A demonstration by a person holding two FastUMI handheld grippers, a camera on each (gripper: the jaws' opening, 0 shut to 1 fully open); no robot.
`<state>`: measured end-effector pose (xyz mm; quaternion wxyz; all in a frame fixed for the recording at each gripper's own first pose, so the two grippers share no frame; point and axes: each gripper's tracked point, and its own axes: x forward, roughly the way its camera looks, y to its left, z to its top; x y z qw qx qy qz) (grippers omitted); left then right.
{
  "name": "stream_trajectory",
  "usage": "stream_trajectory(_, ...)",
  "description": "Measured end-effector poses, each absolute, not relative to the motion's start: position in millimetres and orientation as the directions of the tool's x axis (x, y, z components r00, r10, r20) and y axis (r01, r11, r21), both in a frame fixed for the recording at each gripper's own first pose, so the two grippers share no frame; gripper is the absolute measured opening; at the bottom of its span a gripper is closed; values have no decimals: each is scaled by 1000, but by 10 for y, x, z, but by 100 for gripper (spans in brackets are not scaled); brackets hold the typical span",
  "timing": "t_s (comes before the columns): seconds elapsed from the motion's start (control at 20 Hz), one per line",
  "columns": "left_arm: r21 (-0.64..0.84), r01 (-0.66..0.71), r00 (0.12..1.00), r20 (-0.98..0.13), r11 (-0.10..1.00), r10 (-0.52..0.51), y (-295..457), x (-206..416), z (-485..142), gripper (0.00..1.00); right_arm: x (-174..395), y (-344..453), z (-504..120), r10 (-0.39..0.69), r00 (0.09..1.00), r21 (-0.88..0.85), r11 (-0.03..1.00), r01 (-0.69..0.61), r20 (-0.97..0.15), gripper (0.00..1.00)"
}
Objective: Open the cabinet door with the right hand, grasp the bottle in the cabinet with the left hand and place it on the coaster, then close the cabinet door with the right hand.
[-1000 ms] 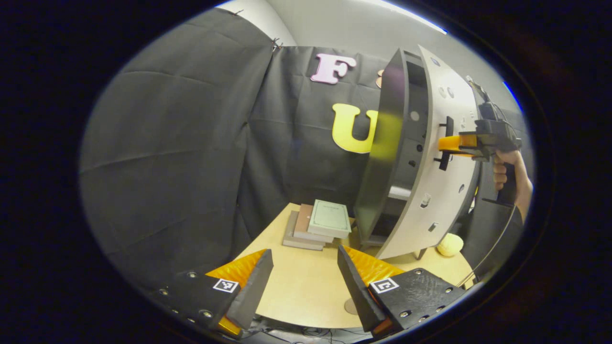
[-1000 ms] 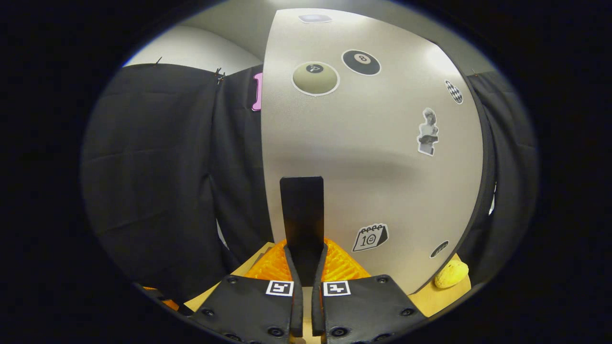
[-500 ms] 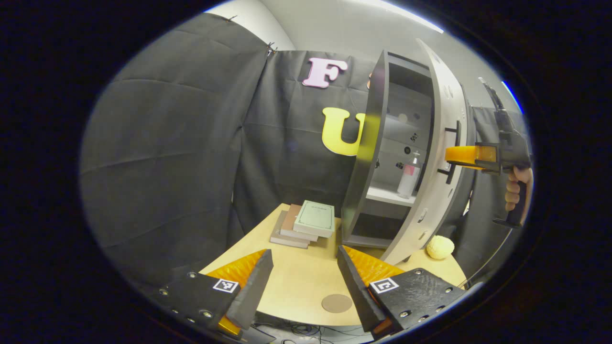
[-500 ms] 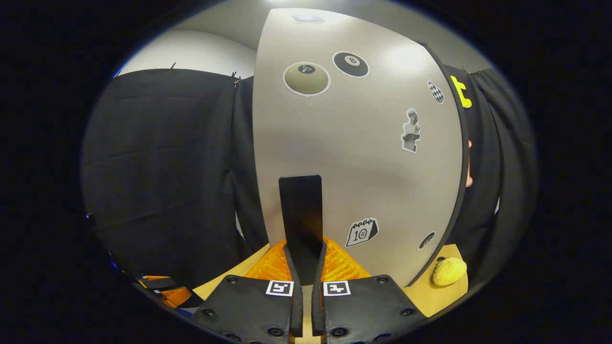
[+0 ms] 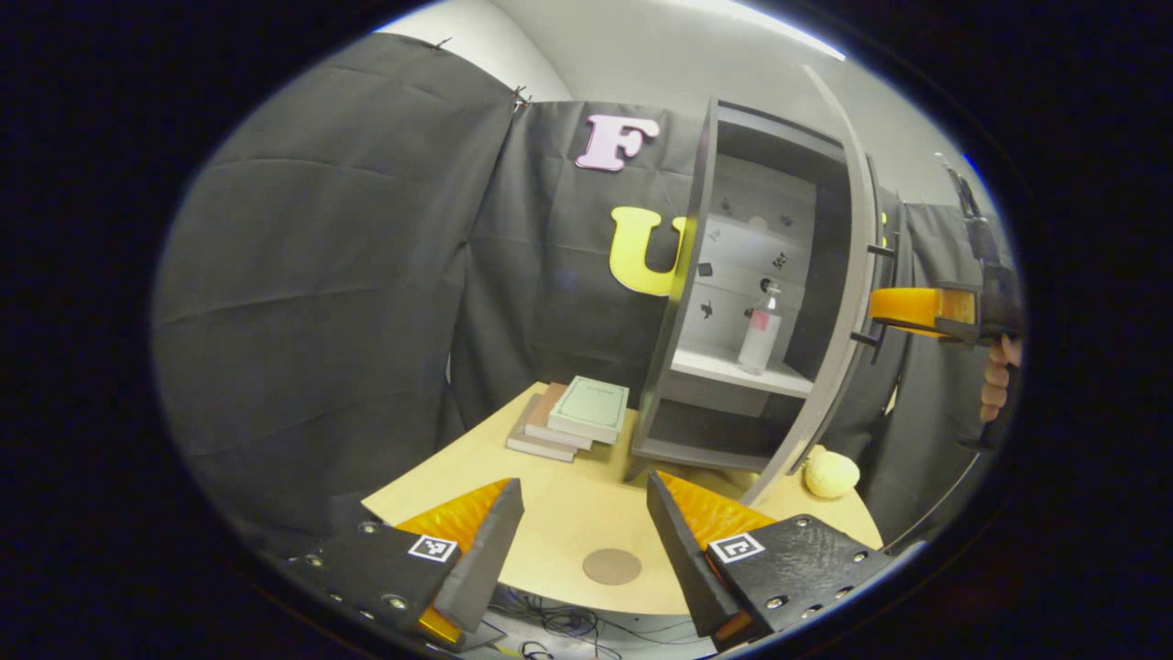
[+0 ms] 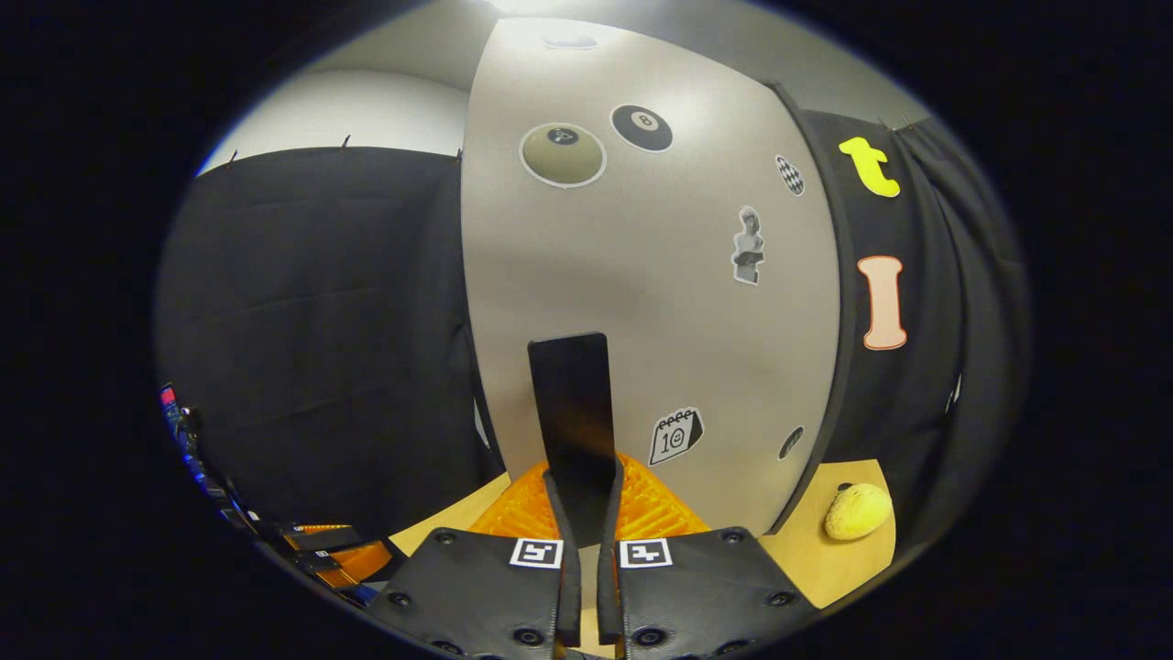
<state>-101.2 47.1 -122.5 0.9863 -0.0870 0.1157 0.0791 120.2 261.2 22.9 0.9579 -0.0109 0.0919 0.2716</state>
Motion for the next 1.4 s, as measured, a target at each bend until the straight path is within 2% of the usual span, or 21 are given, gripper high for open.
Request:
stream_trajectory(0.05,-150,-178,960,-243,972,138,414,-1047,-1226,82,1207,2581,233,519,835,33,852,-523,-180,5)
stream_trajectory(0.15,-149,-174,962,-237,973,136,283,-1104,-1207,82,1200,2517,244,518,837,42,853,-520,-176,9)
stream_trajectory(0.2,-148,-172,962,-237,974,134,218,-1135,-1214,82,1181,2478,239,517,838,44,854,-518,-174,5)
stream_trajectory(0.25,-145,-171,962,-240,974,133,143,-1150,-1239,84,1168,2434,244,514,840,44,856,-515,-171,8)
stream_trajectory(0.3,-143,-170,961,-244,975,132,77,-1162,-1252,82,1158,2400,246,511,843,46,858,-511,-169,8)
stream_trajectory(0.6,-133,-150,964,-242,980,114,-296,-1286,-1243,82,1102,2154,264,466,871,56,884,-464,-153,8)
stream_trajectory(0.9,-101,-88,979,-190,991,67,-547,-1199,-1066,86,1128,1688,297,326,935,1,944,-329,-139,7)
stream_trajectory(1.1,-86,-58,985,-166,995,43,-583,-1044,-968,82,1008,1334,291,227,965,31,974,-224,-130,7)
stream_trajectory(1.2,-96,-29,988,-151,995,14,-597,-934,-921,82,1086,1136,278,177,975,86,982,-166,-138,11)
stream_trajectory(1.25,-98,-14,989,-149,995,-1,-597,-871,-901,82,1135,1118,282,170,975,125,980,-153,-140,5)
stream_trajectory(1.3,-99,3,988,-153,995,-18,-601,-778,-910,82,1138,1142,283,174,975,166,975,-151,-139,10)
stream_trajectory(1.4,-102,45,985,-160,994,-61,-631,-636,-893,82,1135,1179,283,160,978,192,972,-133,-132,7)
